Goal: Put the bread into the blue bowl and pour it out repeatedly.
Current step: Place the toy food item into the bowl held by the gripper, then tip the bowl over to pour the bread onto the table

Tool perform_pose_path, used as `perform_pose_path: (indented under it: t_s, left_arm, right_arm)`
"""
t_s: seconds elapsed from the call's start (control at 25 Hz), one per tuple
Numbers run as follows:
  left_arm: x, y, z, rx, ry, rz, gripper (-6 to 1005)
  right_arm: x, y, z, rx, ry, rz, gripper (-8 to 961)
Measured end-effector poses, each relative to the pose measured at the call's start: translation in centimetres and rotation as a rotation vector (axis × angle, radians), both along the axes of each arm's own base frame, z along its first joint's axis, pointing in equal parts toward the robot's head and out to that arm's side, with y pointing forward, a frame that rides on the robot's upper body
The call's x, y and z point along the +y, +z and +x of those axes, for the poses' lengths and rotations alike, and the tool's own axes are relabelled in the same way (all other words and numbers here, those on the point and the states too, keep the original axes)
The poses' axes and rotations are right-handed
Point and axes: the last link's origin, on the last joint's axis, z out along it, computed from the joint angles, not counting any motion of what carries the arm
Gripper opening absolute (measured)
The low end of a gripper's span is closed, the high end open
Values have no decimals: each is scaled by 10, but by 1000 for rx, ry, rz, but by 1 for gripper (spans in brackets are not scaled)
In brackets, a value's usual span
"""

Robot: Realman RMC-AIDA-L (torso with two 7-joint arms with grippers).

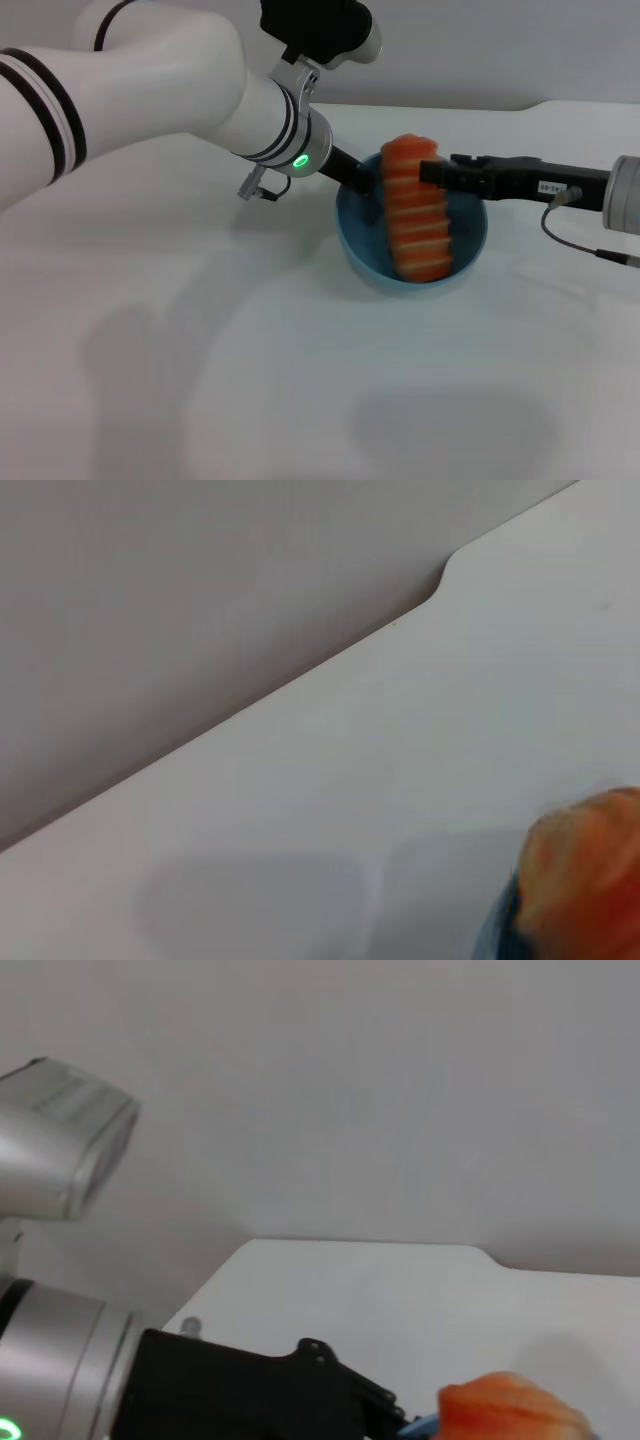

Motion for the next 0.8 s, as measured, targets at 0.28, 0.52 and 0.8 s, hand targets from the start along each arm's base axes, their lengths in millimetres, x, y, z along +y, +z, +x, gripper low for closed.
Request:
perform_pose_path:
  t_s: [0.28,0.52,0.8]
  left_arm:
    - [3,1,1,-4,-14,18,-1]
    - [11,5,7,13,-92,43,-1]
    - [26,8,37,37,-269,88,0]
  right_arm:
    - [-4,24,12,82,-33,111,693]
    - [-18,58,50,64,-40,338,690]
    - [-59,67,114,-28,-114,636,688]
